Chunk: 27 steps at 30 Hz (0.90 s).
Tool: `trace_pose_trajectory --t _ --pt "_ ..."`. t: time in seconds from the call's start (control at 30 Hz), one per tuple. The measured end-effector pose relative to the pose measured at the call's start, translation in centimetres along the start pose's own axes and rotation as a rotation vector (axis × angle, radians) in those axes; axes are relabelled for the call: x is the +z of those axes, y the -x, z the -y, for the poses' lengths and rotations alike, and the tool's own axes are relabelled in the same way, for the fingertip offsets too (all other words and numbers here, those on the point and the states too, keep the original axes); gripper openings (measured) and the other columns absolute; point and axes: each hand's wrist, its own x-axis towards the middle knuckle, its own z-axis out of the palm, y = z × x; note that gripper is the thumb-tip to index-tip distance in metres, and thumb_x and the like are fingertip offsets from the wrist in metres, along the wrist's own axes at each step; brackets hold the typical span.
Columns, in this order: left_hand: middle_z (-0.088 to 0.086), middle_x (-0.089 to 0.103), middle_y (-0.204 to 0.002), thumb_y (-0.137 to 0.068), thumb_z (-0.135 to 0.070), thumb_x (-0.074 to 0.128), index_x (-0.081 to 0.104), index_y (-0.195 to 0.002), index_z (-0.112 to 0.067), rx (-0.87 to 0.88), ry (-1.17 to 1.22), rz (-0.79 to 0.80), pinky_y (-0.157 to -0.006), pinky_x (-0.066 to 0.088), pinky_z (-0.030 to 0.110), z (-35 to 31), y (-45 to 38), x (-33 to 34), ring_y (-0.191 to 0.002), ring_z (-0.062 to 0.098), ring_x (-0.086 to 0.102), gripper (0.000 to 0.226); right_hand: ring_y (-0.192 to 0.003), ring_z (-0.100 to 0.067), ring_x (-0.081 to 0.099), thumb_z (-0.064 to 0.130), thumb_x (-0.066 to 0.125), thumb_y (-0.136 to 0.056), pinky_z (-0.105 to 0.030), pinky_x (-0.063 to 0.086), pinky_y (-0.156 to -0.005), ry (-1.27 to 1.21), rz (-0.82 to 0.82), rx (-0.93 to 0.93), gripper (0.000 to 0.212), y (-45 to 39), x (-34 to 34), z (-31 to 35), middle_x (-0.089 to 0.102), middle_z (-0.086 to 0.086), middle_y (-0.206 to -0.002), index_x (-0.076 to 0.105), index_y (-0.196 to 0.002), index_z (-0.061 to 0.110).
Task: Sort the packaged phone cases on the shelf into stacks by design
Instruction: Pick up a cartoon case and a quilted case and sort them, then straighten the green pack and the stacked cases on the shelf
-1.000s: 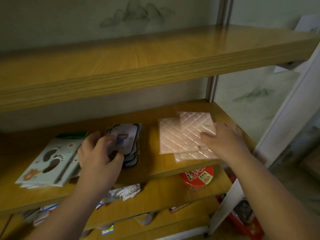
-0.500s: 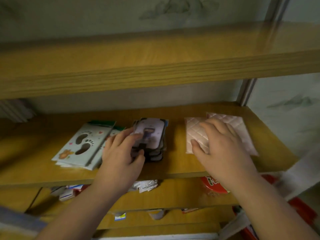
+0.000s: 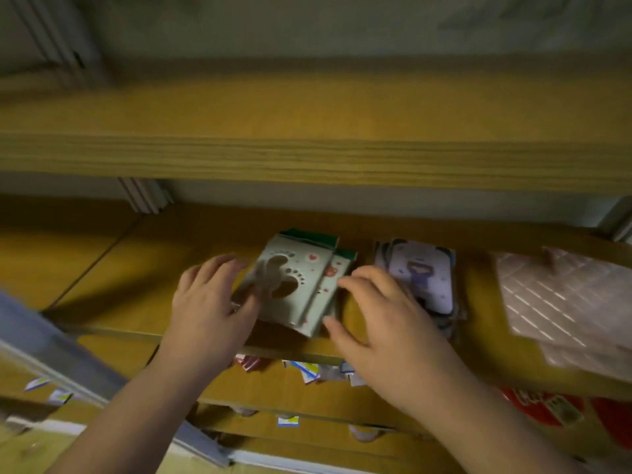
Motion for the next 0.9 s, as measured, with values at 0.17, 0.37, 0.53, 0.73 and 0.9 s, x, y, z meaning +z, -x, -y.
trace_pose_trajectory --t 0.17,0.37,0.53,0.73,0.9 --pt "-0.001 0.050 -0.147 -0.096 -0.053 0.044 0.050 -0.141 -0.026 -0.035 -0.001 0.077 -0.109 0.031 0.043 4.6 -2.9 -0.6 -0.132 0.029 0.039 0.053 -0.141 -0.006 0.026 0.066 0.040 -0.092 -0.028 0.030 -0.114 -0.042 0.064 0.097 0.065 -2.6 3.5 4.3 0.023 0.018 -0.152 0.031 -0.149 0.036" --pt "-0.007 0.061 -0.124 -0.093 -0.057 0.048 0.052 -0.134 -0.033 0.056 0.297 0.361 -0.095 0.046 0.036 4.7 -5.1 0.0 -0.116 0.021 0.056 0.048 -0.141 -0.018 0.035 0.064 0.052 -0.088 -0.034 0.037 -0.110 -0.121 -0.033 0.468 0.073 -5.6 6.8 4.4 0.010 0.008 -0.158 0.028 -0.150 0.032" --pt "-0.011 0.062 -0.125 -0.084 -0.060 0.053 0.046 -0.136 -0.041 0.151 0.401 0.541 -0.087 0.047 0.031 4.3 -5.4 0.7 -0.113 0.017 0.058 0.056 -0.100 -0.004 0.040 0.050 0.067 -0.086 -0.022 0.032 -0.090 -0.307 -0.138 0.616 0.067 -6.9 7.8 4.7 0.034 0.005 -0.141 0.040 -0.143 0.031" --pt "-0.007 0.067 -0.110 -0.085 -0.030 0.073 0.052 -0.131 -0.032 -0.274 1.019 0.669 -0.079 0.051 0.024 4.6 -6.5 -0.1 -0.097 0.013 0.066 0.051 -0.099 -0.009 0.066 0.038 0.079 -0.075 -0.034 0.057 -0.085 -0.591 -0.270 0.729 0.059 -7.3 9.1 6.1 0.058 0.004 -0.128 0.048 -0.124 0.048" --pt "0.016 0.077 -0.103 -0.086 -0.017 0.072 0.062 -0.123 -0.006 -0.496 1.215 0.807 -0.076 0.060 0.038 5.6 -9.4 -0.5 -0.090 0.030 0.075 0.040 -0.097 -0.011 0.068 0.014 0.079 -0.082 -0.033 0.057 -0.081 -0.795 -0.341 0.792 0.054 -6.9 9.5 6.6 0.069 0.008 -0.111 0.048 -0.117 0.041"
